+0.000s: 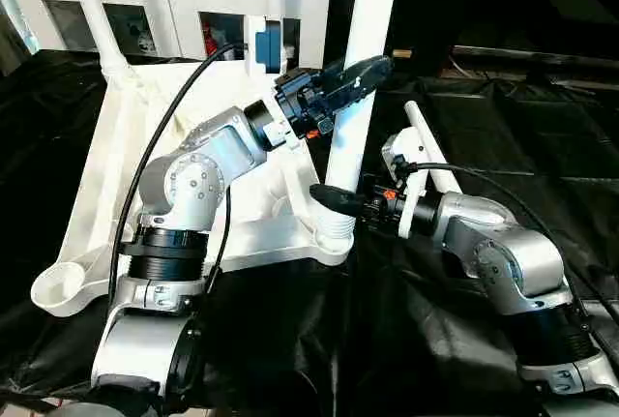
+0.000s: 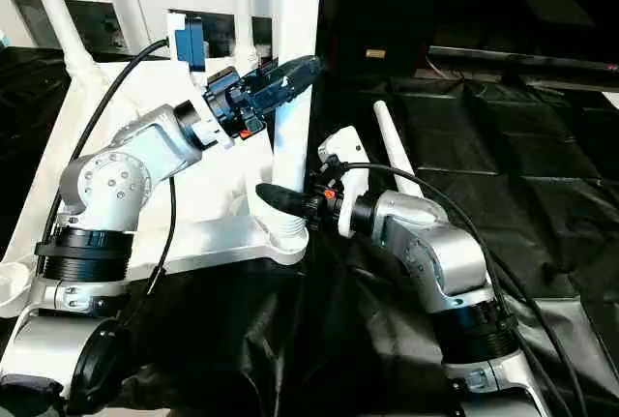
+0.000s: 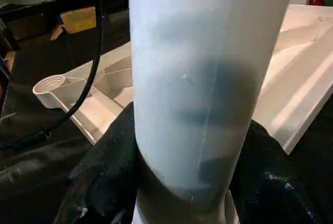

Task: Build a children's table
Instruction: Pick table leg

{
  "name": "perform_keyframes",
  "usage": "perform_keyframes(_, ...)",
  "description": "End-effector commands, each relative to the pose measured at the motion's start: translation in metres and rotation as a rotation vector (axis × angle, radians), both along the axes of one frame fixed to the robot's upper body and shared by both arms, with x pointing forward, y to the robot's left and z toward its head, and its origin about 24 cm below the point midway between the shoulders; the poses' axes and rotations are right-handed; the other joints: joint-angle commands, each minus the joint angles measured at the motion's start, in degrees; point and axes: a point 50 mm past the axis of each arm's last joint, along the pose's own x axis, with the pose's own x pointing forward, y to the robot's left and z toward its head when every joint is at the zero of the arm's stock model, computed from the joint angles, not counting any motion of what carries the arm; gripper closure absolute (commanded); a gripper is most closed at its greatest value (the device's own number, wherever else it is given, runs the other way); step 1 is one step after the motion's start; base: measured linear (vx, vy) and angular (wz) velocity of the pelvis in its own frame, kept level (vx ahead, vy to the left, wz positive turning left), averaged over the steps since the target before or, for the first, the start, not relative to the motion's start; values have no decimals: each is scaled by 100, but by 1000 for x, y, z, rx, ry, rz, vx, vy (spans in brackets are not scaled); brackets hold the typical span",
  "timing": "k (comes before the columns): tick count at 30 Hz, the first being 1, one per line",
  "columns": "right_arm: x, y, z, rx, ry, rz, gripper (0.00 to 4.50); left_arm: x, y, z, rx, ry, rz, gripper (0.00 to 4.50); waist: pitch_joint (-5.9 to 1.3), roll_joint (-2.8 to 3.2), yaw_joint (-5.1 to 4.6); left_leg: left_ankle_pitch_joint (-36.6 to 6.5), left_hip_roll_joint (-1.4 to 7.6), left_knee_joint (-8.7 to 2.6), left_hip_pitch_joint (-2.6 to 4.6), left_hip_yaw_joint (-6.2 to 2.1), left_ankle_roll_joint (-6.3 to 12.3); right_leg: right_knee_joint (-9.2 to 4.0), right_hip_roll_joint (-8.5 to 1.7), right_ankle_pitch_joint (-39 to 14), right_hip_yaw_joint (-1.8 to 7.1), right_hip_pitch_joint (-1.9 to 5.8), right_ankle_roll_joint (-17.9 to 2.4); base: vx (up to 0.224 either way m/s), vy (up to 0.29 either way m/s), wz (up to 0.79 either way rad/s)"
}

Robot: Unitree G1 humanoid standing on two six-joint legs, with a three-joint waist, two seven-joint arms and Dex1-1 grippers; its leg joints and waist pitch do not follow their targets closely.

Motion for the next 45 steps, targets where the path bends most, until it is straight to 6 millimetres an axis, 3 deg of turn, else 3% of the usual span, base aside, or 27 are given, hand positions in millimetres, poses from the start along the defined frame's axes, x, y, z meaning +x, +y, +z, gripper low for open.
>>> perform_keyframes(1, 6, -2, 9, -19, -40, -17, 262, 0, -9, 1, 14, 13, -33, 250, -420, 57, -15, -1227, 369, -404, 203, -161, -157, -497, -499, -613, 282, 220, -1290, 0, 0, 0)
perform_keyframes(4, 6, -3, 10, -11, -27, -15, 189, 1, -8, 1, 15, 15, -29, 250, -421, 53, -17, -1201, 364, -404, 201, -159, -145, -496, -494, -587, 280, 222, -1291, 0, 0, 0)
perform_keyframes(11, 7, -5, 11, -29, -41, -24, 135, 2, -7, 1, 13, 18, -25, 269, -427, 58, -13, -1156, 367, -406, 198, -162, -153, -482, -495, -465, 277, 230, -1305, 0, 0, 0)
perform_keyframes(21, 5, -10, 11, -55, -42, -9, 132, 3, -5, 2, 24, 2, -19, 271, -426, 59, -8, -1140, 371, -400, 203, -156, -113, -485, -494, -434, 278, 233, -1337, 0, 0, 0)
perform_keyframes(34, -5, -22, 15, -52, -1, 69, 132, 3, -5, 2, 167, -99, -17, 273, -429, 65, 0, -1121, 377, -395, 203, -161, -72, -486, -503, -403, 279, 247, -1333, 0, 0, 0)
perform_keyframes(45, -3, -24, 6, -134, 26, 46, 132, 0, -8, 5, 165, -120, -49, 273, -434, 47, -1, -1032, 372, -377, 198, -153, -45, -472, -503, -358, 274, 243, -1418, 0, 0, 0)
